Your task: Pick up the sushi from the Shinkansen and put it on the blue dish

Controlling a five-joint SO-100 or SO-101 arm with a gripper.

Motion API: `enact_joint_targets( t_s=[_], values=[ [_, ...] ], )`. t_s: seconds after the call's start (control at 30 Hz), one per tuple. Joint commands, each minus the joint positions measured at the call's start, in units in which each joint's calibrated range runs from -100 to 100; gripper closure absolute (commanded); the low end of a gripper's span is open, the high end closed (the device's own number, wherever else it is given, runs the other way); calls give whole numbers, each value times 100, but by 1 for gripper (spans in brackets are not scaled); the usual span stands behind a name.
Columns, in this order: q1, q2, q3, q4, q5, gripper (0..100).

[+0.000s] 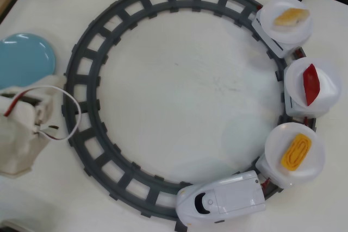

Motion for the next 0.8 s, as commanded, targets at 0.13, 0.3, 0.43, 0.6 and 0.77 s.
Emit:
enact_joint_targets(
  t_s=[0.13,0.3,0.43,0.6,0.77],
  values=[
    [415,148,-249,91,25,69],
    [574,281,-258,-189,25,69],
    [820,430,-312,-342,31,69],
    [890,613,-312,-452,31,69],
    [890,646,-321,-639,36,69]
  ],
)
